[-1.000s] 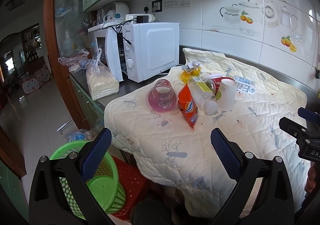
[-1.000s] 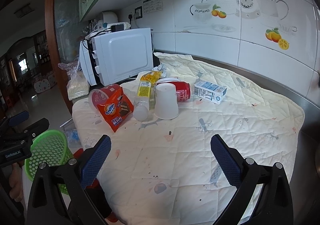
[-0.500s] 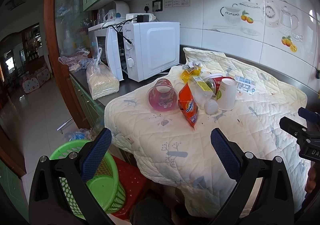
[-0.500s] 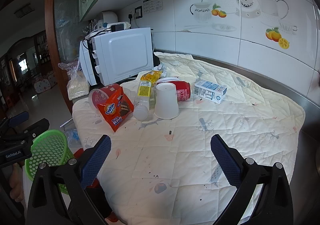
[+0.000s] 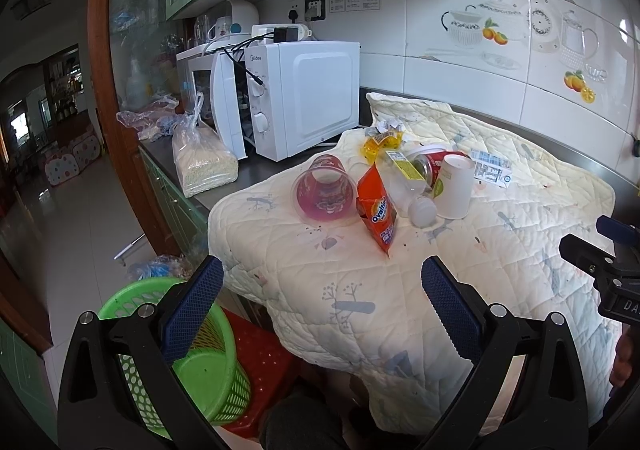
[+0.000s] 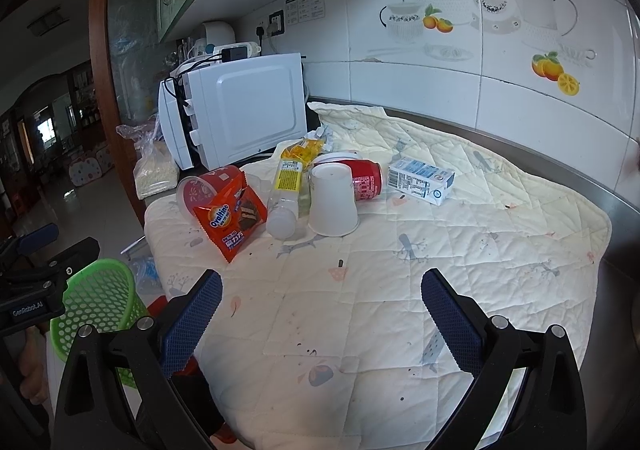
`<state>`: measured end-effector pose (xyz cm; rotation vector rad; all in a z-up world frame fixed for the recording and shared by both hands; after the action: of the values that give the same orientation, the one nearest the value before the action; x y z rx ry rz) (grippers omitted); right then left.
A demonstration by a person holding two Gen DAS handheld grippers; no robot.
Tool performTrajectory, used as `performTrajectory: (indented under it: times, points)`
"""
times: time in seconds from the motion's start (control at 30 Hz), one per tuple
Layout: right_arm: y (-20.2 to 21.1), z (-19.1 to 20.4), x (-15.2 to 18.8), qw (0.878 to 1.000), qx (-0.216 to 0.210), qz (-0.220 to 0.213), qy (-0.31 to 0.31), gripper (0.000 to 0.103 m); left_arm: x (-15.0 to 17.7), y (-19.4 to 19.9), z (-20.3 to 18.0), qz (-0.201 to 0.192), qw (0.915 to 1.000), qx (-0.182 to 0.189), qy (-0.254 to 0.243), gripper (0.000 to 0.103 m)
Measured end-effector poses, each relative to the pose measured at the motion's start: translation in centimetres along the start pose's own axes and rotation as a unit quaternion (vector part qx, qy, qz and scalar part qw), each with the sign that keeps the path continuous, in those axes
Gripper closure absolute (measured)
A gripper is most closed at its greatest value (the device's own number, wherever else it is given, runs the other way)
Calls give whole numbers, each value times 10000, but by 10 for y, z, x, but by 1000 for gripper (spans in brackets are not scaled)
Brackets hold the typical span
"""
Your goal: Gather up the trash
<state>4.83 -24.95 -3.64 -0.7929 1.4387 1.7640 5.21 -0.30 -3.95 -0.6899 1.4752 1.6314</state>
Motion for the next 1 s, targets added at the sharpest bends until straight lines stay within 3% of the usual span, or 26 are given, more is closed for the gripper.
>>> performTrajectory:
  times: [1.0]
  points:
    - [-4,4,1,10000,-47,69,-5,6,-1,-13,2,107,9999,-27,-17,5]
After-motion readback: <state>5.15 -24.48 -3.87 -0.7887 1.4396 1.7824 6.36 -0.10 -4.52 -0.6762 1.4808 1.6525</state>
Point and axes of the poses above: each gripper's, at about its wrist camera, not at the fingertips, and y roughly against the way its jaws point, z to its left, x to its underside, the point moved 7 cm from there along -y, roughly the way its jaws point, and after that the axes turned 10 degrees about -y, right-handed, at the moved point
